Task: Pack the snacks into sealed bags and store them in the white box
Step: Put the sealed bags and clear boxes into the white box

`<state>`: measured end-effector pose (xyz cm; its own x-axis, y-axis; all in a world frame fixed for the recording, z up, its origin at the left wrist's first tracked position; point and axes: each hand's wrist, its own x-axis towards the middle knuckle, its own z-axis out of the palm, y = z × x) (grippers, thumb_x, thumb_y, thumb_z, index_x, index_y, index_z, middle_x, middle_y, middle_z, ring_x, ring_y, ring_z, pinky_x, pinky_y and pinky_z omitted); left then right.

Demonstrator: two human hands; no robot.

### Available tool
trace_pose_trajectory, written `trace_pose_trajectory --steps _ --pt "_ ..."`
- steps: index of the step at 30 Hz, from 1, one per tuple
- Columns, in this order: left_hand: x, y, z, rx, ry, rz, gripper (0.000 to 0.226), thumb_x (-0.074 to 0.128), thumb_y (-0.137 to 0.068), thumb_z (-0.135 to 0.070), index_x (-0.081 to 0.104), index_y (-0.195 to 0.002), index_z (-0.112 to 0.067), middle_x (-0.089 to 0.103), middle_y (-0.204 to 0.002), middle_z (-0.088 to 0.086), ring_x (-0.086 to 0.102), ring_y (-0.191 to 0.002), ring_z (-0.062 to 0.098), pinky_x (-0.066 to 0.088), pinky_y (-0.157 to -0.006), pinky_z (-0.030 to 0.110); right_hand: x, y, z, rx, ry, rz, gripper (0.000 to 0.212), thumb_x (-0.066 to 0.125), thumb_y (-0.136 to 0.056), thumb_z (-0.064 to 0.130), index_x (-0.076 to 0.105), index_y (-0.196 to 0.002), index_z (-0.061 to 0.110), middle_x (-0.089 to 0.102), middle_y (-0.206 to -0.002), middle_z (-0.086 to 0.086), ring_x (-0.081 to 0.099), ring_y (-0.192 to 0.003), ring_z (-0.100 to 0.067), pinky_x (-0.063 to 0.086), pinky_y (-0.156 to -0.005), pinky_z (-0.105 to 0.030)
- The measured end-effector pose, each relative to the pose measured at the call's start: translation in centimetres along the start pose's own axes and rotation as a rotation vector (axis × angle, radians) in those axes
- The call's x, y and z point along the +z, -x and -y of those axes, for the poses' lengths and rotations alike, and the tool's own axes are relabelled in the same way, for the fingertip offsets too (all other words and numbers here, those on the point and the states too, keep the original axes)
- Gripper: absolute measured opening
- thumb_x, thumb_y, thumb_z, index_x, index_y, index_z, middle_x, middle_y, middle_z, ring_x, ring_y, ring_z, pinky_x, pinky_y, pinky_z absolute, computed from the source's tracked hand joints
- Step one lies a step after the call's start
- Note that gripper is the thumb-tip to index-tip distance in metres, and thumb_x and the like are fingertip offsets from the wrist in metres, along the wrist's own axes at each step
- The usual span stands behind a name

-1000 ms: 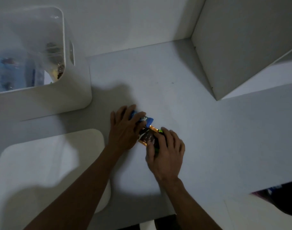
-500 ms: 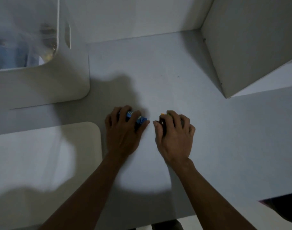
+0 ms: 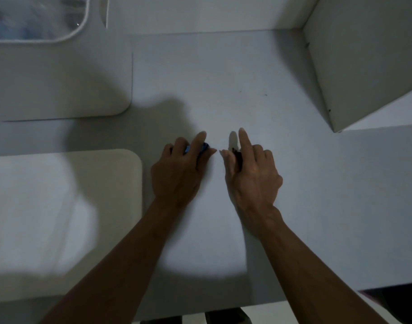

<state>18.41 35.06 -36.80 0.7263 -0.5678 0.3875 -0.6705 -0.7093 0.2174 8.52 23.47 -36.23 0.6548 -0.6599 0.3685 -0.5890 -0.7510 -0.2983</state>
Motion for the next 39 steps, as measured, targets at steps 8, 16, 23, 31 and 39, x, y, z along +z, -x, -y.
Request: trace_pose_trajectory --steps 8,16,23,31,39 --pt "-3.2 0.7 -0.9 -0.188 0.209 0.091 0.05 0.04 -0.096 -0.056 0.063 -0.125 -0.022 0.064 -0.091 0.007 0.065 -0.068 0.03 0.048 -0.053 0.031 -2.9 1.2 1.2 0.178 -0.208 0.16 0.062 0.045 -0.095 0.058 0.045 -0.145 0.02 0.069 -0.095 -0.003 0.062 -0.083 -0.022 0.049 -0.064 -0.036" --pt "-11.6 -1.4 -2.0 -0.417 0.268 -0.005 0.045 0.046 -0.092 -0.057 0.065 -0.123 -0.031 0.065 -0.092 0.002 0.066 -0.071 0.03 0.051 -0.058 0.035 -8.5 0.1 4.3 0.391 -0.378 0.224 0.072 0.047 -0.089 0.062 0.03 -0.152 0.031 0.07 -0.104 -0.001 0.064 -0.099 -0.023 0.051 -0.085 -0.039" --pt "-21.9 -6.4 0.2 -0.479 0.383 -0.252 0.037 0.061 -0.093 -0.04 0.065 -0.123 -0.02 0.067 -0.089 0.003 0.066 -0.075 0.02 0.051 -0.062 0.028 -14.9 -6.6 12.8 0.31 -0.559 0.123 0.069 0.057 -0.091 0.054 0.031 -0.151 0.031 0.07 -0.103 0.0 0.064 -0.097 -0.021 0.049 -0.082 -0.035" --pt "-29.2 -13.2 7.5 -0.65 0.488 -0.38 0.035 0.053 -0.096 -0.045 0.063 -0.123 -0.025 0.065 -0.114 0.0 0.055 -0.101 0.01 0.035 -0.084 0.023 -17.2 -13.9 24.2 0.12 -0.683 0.107 0.061 0.057 -0.092 0.052 0.041 -0.147 0.031 0.07 -0.111 0.001 0.063 -0.104 -0.02 0.045 -0.083 -0.032" --pt "-25.5 -19.2 14.4 -0.698 0.553 -0.318 0.035 0.048 -0.096 -0.053 0.067 -0.108 -0.026 0.068 -0.093 -0.005 0.062 -0.087 0.012 0.046 -0.079 0.027 -11.6 -17.7 30.6 0.117 -0.59 0.21 0.054 0.052 -0.093 0.057 0.048 -0.14 0.03 0.066 -0.125 0.001 0.062 -0.112 -0.021 0.05 -0.088 -0.039"
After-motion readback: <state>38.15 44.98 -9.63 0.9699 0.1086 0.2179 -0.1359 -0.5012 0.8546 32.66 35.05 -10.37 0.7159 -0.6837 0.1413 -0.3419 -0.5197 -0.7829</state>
